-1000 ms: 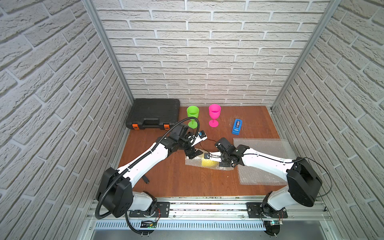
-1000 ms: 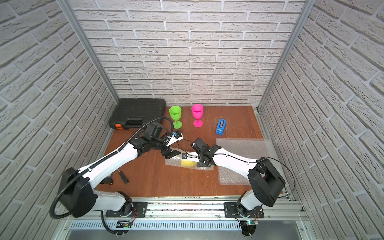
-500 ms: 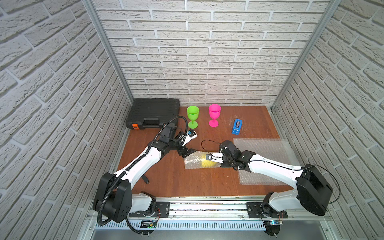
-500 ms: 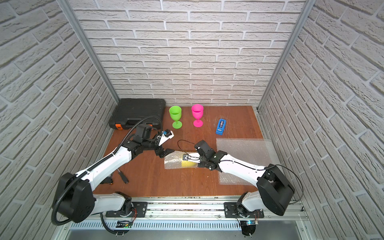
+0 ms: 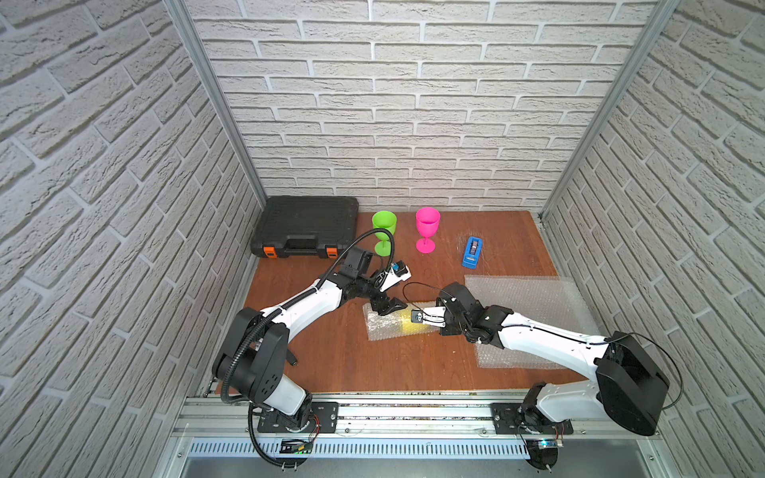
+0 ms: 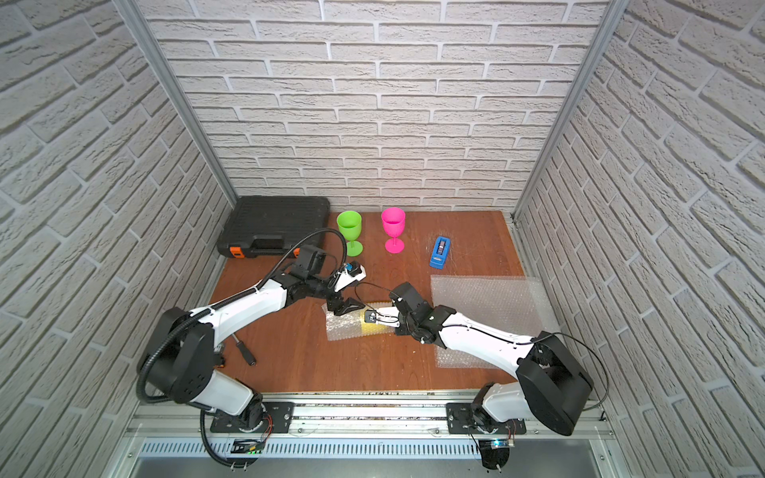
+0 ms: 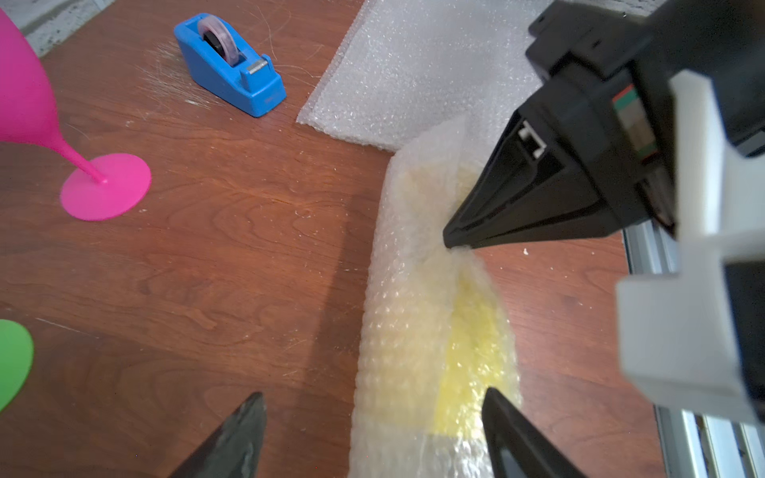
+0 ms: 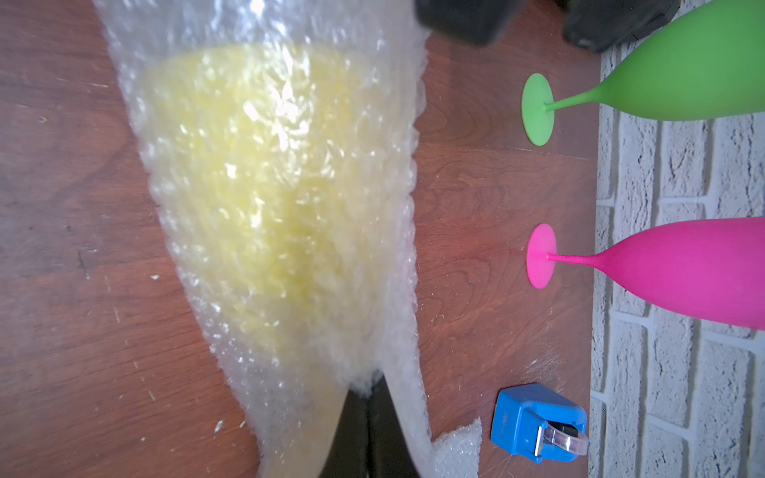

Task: Wrap wine glasses in bubble wrap
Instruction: Place the bubble wrap at the center of the board.

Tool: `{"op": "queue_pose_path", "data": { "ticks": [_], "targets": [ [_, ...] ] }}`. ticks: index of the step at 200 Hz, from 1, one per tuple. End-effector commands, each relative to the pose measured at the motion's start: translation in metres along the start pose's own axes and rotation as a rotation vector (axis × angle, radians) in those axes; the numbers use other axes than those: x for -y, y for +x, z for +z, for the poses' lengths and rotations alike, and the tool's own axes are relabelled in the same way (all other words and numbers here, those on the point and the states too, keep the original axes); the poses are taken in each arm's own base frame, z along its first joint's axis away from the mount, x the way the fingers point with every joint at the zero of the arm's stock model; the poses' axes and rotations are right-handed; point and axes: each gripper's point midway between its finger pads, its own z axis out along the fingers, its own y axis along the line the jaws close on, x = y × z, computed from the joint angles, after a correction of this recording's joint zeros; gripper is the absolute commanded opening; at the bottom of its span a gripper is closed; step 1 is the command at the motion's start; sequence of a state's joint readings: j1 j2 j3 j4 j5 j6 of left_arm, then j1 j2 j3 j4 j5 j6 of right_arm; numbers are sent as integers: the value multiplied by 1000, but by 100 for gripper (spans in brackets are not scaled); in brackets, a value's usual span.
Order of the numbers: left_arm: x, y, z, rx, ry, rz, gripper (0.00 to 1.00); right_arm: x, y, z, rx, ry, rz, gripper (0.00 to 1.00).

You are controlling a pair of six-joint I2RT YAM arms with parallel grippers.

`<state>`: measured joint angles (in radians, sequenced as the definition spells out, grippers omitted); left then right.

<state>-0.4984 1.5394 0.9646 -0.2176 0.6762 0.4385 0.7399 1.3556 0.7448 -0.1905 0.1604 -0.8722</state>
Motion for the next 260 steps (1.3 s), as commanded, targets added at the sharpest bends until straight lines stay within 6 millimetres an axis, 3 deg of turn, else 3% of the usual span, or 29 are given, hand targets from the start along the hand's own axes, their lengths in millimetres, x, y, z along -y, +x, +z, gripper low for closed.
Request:
{"op": "queue_pose_path", "data": {
  "ticks": [1, 80, 111, 219, 244, 260],
  "targets": [
    [7, -11, 3, 36, 53, 46, 79, 8, -12, -6, 56, 35, 14, 3],
    [26, 9, 18, -28, 128, 71, 76, 8, -14, -6, 60, 31, 20, 3],
    [28, 21, 22, -73, 135, 84, 69, 8, -13, -6, 58, 30, 20, 3],
    [27, 22, 21, -91, 131, 112, 22, 10, -15, -7, 61, 31, 27, 3],
    [28, 25, 20, -102, 133, 113, 15, 12, -17, -9, 66, 33, 29, 2],
    [28, 26, 19, -107, 129, 122, 13, 15, -19, -14, 79, 38, 37, 8]
  ]
}}
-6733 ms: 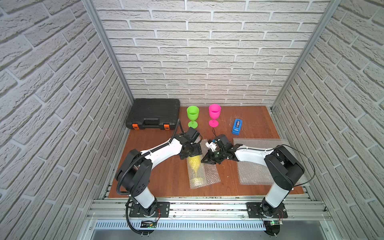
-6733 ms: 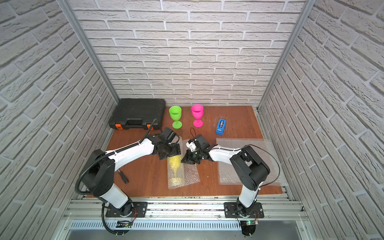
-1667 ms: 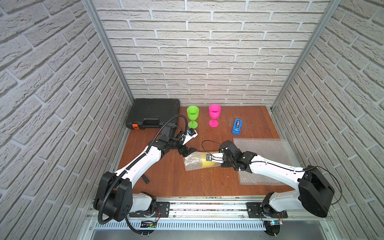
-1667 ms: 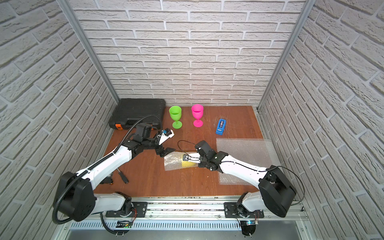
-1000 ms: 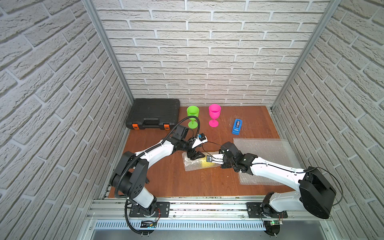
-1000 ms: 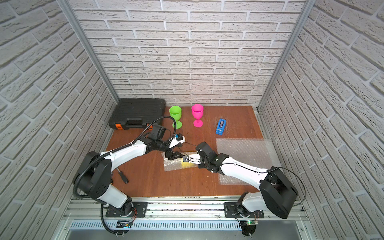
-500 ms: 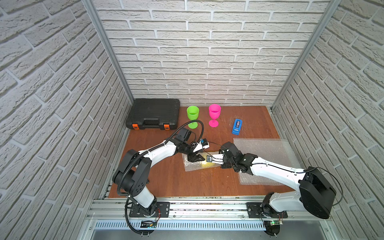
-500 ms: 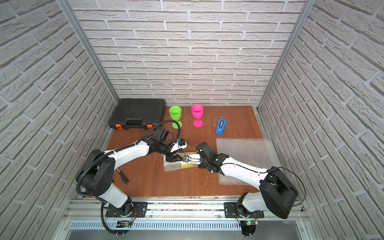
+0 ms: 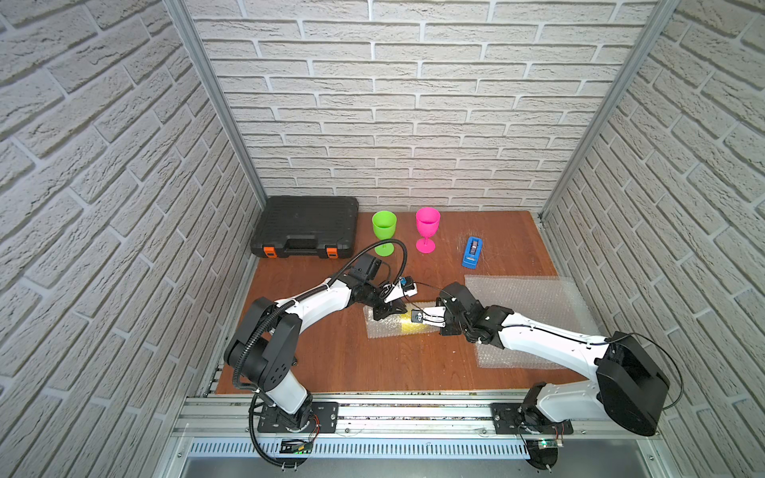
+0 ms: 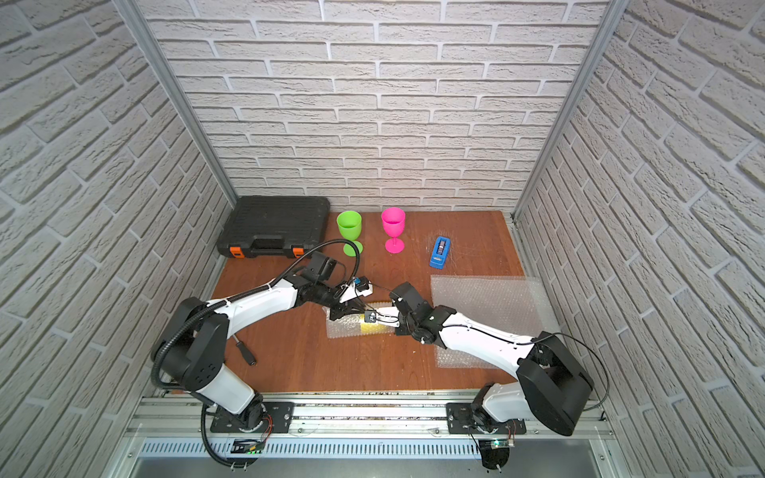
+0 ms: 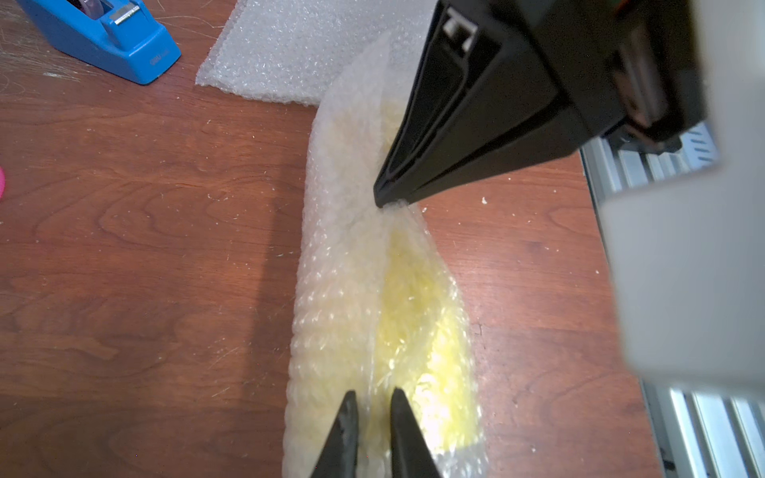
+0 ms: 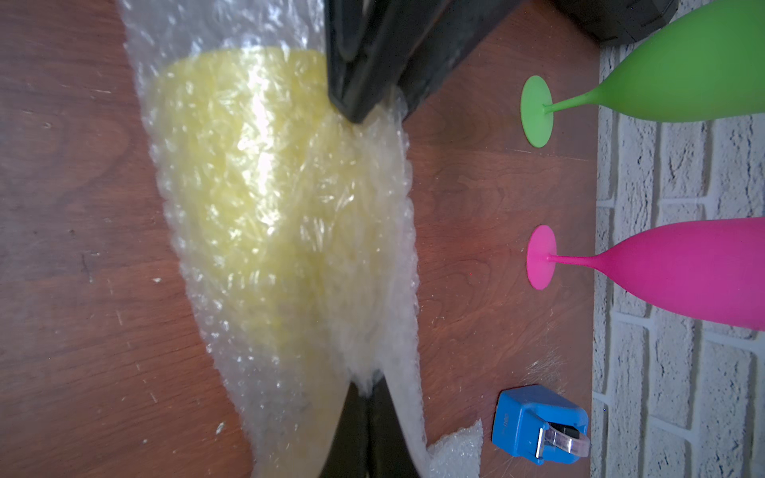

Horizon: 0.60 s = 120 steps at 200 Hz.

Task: Wrap wine glasses in bubble wrap
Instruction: Place the bubble wrap at the center of the board.

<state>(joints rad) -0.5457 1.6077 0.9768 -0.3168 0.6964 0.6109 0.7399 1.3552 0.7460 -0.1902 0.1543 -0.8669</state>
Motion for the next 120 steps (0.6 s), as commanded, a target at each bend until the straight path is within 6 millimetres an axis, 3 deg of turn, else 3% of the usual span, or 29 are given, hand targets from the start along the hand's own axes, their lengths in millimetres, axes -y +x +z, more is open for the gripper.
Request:
{"op": "queue_pose_path", "data": {
  "ticks": [1, 57, 91, 120],
  "targets": [
    [2, 1, -2, -22, 2, 19, 12, 15, -18, -14, 75, 41, 31, 9],
    [4, 4, -7, -41, -16, 42, 7, 23, -29, -44, 166, 29, 98, 43],
    [4, 4, -13, -51, -41, 60, 2, 43, -32, -70, 267, 37, 245, 48],
    [5, 4, -17, -55, -57, 66, 0, 78, -24, -85, 330, 85, 486, 47]
  ]
}}
